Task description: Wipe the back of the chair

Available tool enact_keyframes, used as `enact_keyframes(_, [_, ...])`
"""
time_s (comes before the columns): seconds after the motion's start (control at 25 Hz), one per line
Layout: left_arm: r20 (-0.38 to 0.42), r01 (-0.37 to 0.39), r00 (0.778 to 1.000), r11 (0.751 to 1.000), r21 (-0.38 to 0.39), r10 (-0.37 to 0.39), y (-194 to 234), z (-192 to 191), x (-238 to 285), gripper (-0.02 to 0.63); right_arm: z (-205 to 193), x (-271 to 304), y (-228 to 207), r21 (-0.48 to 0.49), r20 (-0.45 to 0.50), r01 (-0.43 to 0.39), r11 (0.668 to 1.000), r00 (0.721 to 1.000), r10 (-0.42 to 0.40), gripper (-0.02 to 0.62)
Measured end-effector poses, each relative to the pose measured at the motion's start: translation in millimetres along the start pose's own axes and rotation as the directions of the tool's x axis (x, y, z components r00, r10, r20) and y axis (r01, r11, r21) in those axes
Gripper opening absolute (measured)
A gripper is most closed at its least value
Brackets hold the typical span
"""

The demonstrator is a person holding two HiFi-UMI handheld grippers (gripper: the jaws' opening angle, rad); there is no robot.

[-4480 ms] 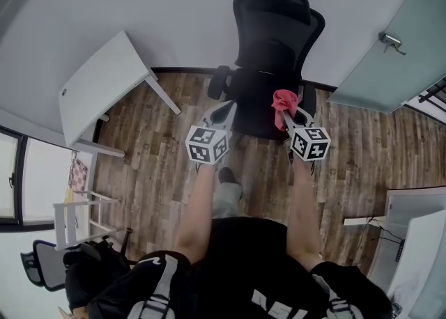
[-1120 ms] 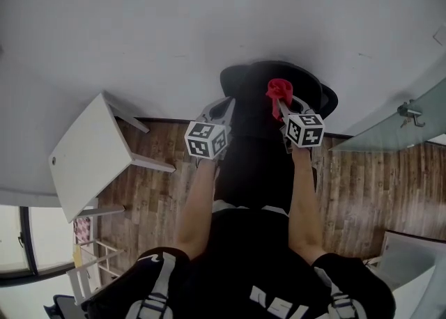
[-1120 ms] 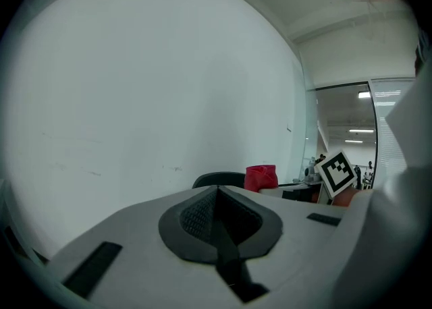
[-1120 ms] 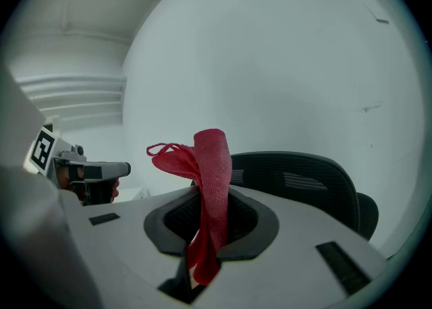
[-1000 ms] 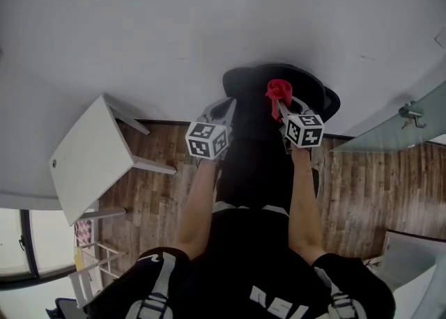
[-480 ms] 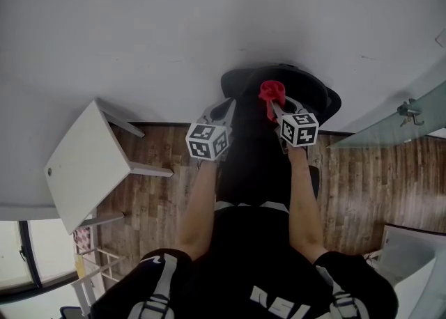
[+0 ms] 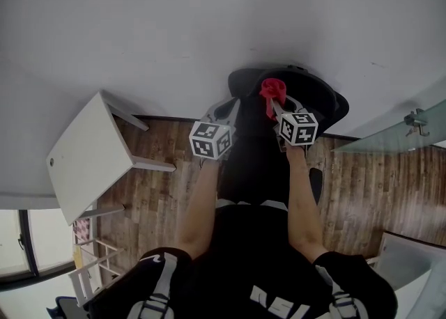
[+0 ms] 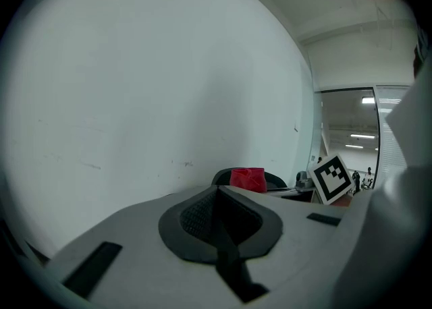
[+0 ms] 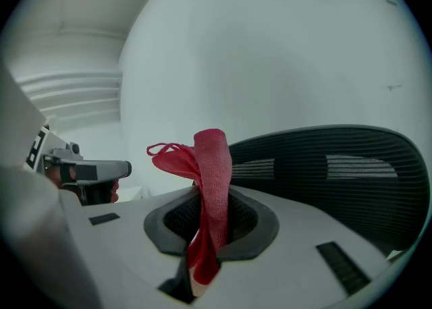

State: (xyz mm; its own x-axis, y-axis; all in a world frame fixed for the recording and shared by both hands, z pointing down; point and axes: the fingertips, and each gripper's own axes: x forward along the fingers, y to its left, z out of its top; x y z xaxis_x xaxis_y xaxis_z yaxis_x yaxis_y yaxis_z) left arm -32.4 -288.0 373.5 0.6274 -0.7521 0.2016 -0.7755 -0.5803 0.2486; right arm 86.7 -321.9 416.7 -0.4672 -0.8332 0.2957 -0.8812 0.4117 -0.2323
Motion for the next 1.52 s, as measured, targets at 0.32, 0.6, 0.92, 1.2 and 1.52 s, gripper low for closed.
enact_keyframes(0.32, [0.000,-0.029,1.000,1.000,0.002,0.029,12,0,-4,0.024,1,24,11,0.025,0.004,-0.020,1.000,1.000,0.020,0.072])
enact_keyframes(0.6, [-0.007,-0.025,1.000,1.000,0.006,0.025,7,-1,-1,0.023,3,20,-7,0.052,0.015,0.027,0.998,1.000,-0.027,0.072])
enact_keyframes(0.92, [-0.037,0.025,0.999,0.999,0.025,-0.024,-18,-6,17,0.023,1,-3,-52,0.096,0.021,0.130,0.987,0.991,-0.132,0.071])
enact_keyframes(1.2, [-0.066,0.061,0.996,0.998,0.022,-0.060,-43,-14,36,0.023,-4,-34,-90,0.104,0.016,0.218,0.970,0.975,-0.221,0.072])
enact_keyframes(1.52, [-0.097,0.118,0.989,0.993,0.021,-0.115,-74,-27,53,0.023,-11,-83,-134,0.147,0.026,0.321,0.936,0.944,-0.328,0.071])
